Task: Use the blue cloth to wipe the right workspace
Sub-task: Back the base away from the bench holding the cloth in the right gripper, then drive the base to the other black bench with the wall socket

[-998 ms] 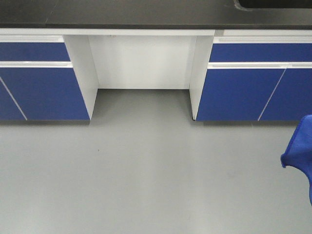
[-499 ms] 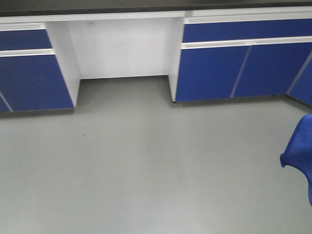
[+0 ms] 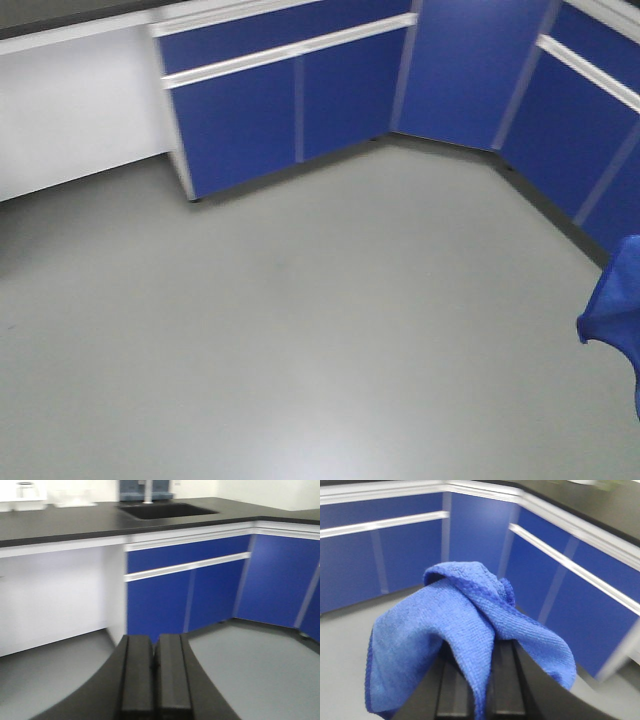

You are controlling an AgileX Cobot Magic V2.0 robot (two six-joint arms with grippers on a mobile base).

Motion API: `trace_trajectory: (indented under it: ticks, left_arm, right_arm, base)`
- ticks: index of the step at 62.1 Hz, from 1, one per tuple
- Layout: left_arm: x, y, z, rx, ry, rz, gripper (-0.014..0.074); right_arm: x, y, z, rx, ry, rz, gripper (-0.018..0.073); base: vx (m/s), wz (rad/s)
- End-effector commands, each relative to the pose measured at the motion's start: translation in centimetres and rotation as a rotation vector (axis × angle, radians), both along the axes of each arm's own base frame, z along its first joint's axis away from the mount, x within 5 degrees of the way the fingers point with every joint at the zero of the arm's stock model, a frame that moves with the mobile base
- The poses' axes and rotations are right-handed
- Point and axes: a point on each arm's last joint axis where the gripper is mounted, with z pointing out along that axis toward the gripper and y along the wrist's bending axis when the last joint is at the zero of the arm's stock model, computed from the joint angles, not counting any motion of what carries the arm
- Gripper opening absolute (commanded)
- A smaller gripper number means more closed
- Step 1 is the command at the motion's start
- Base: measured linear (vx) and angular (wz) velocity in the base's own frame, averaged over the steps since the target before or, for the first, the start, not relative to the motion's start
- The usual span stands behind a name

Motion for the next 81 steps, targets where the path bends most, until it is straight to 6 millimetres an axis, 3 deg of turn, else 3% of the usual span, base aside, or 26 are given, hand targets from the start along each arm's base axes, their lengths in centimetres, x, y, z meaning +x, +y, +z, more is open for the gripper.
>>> trace_trajectory:
  ticks: [1,42,81]
  left_arm:
    - [0.06,-0.08,-0.24,-0.008,-0.065,-0.006,-0.0006]
    - [0.06,-0.08,-0.24,-0.008,-0.065,-0.006,-0.0006]
    - [0.06,-0.08,-0.24,-0.008,-0.065,-0.006,-0.0006]
  right_arm:
    - [0.2,-0.01,1.57,-0.023,-0.097,0.005,-0.0004]
    - [0.19,-0.01,1.58,-0.023,-0.098,0.005,-0.0004]
    - [0.19,-0.01,1.58,-0.023,-0.098,0.005,-0.0004]
  base:
    - [-0.12,-0.87]
    - [-0.06,-0.82]
    - [0.11,-0.49]
